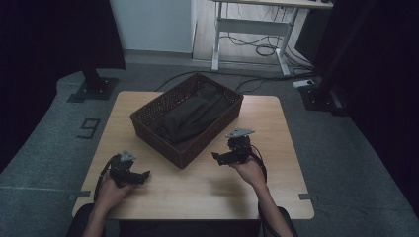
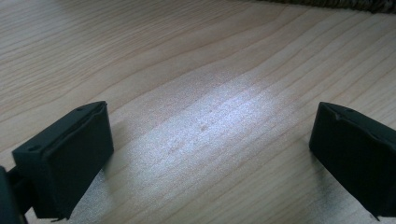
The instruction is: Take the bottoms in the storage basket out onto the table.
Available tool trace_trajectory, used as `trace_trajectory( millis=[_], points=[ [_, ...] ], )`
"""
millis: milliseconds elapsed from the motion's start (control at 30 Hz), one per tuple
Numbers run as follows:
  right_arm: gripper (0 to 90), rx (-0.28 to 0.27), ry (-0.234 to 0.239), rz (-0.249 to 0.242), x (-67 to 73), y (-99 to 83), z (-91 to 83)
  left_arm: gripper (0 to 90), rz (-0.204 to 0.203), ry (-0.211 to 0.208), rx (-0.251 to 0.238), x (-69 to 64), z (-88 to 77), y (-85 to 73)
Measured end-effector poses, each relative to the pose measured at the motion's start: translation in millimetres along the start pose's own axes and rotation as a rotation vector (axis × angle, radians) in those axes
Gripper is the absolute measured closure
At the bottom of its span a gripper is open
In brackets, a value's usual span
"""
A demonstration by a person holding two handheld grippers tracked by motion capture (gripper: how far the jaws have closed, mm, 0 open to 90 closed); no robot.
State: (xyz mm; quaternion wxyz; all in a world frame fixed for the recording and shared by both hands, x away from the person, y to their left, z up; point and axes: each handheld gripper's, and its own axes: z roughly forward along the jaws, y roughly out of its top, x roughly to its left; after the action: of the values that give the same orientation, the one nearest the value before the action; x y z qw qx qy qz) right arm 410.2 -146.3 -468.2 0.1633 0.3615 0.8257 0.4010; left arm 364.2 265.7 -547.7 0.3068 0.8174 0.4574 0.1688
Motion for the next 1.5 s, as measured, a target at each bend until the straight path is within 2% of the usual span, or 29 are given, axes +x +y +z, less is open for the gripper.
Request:
trace_trajectory(
  millis=[467,967,1233,1500],
  points=[
    [0.0,-0.011,0.017,-0.031,11.5,22.4,10.9,0.0,-0.002,0.001,-0.002,-0.1,0.1,0.0],
    [0.0,-0.024,0.005,-0.015,18.1,46.1,20.3,0.0,-0.003,0.001,-0.004,-0.2,0.3,-0.1],
    [0.0,-0.022,-0.002,-0.036,25.3,58.3,26.6,0.0,-0.002,0.001,-0.003,-0.1,0.2,-0.1],
    [0.0,-0.021,-0.010,-0.036,32.5,67.5,34.7,0.0,-0.002,0.001,-0.003,-0.1,0.2,-0.1]
  ],
)
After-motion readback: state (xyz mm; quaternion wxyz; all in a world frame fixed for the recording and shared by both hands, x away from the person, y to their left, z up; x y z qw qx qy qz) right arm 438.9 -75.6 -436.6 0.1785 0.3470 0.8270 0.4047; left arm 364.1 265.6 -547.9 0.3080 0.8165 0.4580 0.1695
